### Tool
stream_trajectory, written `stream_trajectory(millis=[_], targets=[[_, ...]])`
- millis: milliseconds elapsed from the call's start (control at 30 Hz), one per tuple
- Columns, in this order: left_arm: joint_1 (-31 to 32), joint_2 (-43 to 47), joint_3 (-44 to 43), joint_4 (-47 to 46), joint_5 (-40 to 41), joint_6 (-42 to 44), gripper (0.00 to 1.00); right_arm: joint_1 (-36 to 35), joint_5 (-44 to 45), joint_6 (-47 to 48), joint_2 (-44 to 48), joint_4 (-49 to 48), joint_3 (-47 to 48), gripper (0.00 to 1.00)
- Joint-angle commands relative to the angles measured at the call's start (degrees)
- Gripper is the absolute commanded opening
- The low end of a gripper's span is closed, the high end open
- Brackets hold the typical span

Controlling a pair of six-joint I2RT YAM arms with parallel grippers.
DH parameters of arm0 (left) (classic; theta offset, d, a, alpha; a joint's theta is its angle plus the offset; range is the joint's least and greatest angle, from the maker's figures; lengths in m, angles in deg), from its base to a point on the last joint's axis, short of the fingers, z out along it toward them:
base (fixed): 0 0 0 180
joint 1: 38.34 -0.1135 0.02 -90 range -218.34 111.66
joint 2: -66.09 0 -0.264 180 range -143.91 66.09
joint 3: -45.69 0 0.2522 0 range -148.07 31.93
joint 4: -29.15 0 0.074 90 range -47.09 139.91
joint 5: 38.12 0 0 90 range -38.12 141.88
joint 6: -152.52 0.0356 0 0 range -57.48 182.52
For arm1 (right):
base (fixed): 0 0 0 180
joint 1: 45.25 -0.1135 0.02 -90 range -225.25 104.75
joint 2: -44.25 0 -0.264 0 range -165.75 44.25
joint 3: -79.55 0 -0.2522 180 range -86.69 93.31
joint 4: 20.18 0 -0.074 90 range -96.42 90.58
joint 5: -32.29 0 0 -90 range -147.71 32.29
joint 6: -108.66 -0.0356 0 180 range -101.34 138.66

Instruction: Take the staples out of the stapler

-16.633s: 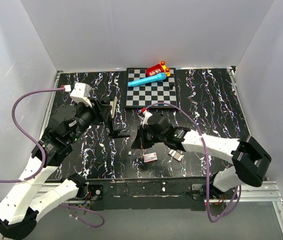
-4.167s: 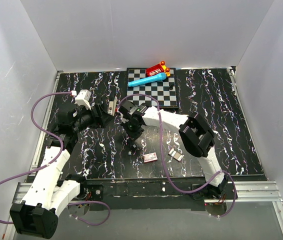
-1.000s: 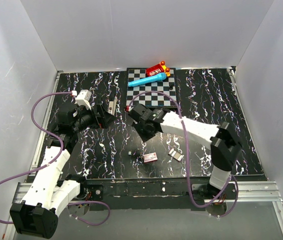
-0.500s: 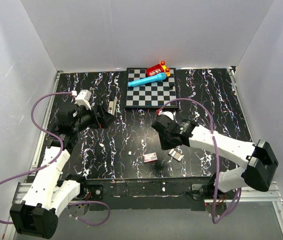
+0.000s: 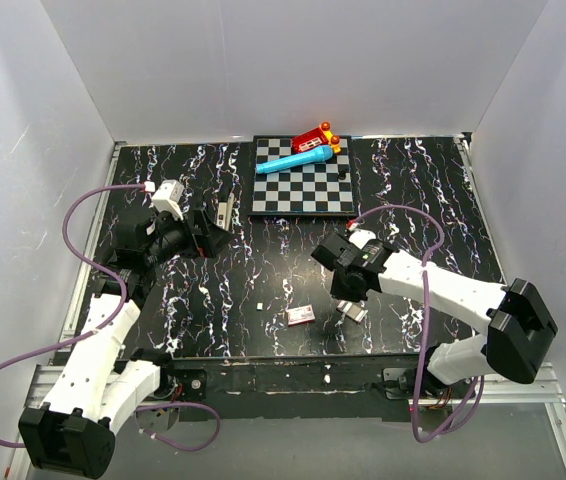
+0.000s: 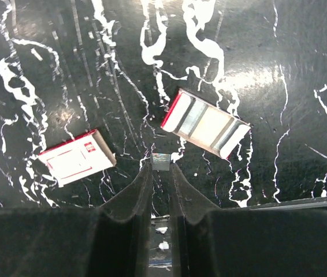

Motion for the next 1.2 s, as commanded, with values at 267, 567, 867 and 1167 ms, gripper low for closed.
stream_trajectory(millis=[267, 567, 867, 1167], targets=[[0.98, 1.07, -0.07, -0.17, -0.69, 0.06, 0.98, 2.07, 4.87, -17.61, 2.87, 3.22, -6.23, 0.1], [1.51, 0.63, -0.07, -0.08, -0.77, 0.14, 0.98, 2.69, 4.96, -21.4, 1.9, 2.52, -8.69, 0.14], [1.51, 0.45, -0.16, -0.08, -0.95, 0.14, 0.98, 3.04, 4.44, -22.1, 0.58, 1.73, -9.22, 0.19], [1.6, 0.45, -0.25, 0.01, -0.95, 0.23, 0.98, 3.48, 4.61, -22.89, -1.26, 1.64, -9.31, 0.22]])
